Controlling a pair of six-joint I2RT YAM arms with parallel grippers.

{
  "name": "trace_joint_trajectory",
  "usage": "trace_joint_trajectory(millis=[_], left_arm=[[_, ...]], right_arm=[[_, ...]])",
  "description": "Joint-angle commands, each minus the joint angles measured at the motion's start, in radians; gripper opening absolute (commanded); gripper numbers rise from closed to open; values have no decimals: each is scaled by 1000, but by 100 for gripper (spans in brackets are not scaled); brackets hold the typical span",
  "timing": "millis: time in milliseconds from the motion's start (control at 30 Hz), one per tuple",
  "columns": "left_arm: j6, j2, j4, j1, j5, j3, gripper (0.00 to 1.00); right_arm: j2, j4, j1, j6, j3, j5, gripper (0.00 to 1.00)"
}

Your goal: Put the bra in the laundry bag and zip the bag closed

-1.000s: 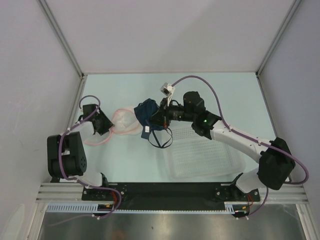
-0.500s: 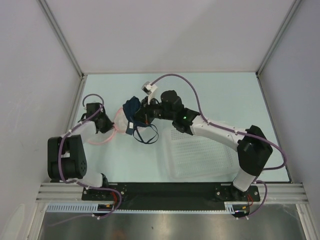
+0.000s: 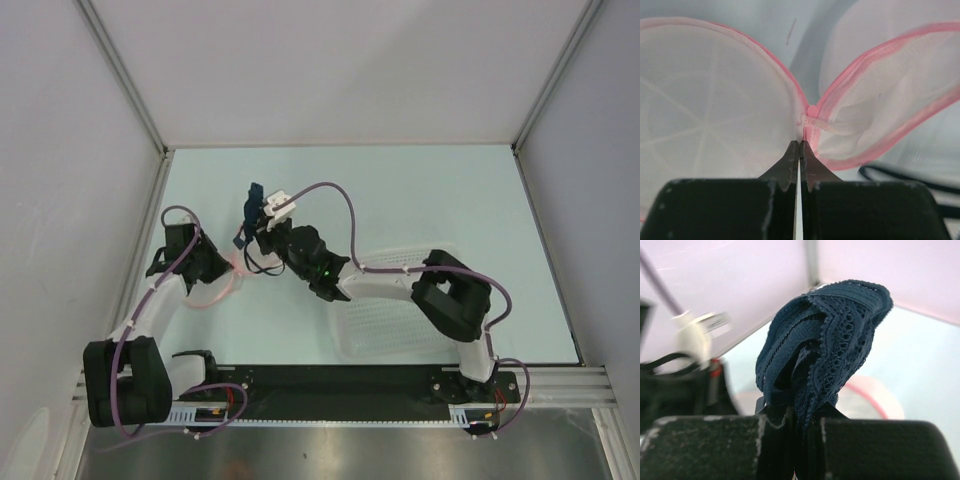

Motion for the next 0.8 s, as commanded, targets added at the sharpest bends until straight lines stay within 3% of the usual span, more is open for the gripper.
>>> trace_joint_trajectory(millis=[0, 133, 433, 567, 767], left_arm=[[-12, -62, -71, -2, 113, -3, 0], [4, -100, -105, -1, 162, 17, 0], [32, -62, -137, 36, 275, 51, 0], [24, -47, -124, 87, 387, 56, 0], [23, -54, -128, 121, 397, 97, 0]], right_arm=[[109, 339, 16, -199, 78, 210, 0], [243, 542, 24, -352, 138, 304, 0], [360, 598, 30, -512, 270, 257, 0], [364, 591, 33, -503, 193, 189, 0], [294, 613, 49, -445, -25, 160, 0]])
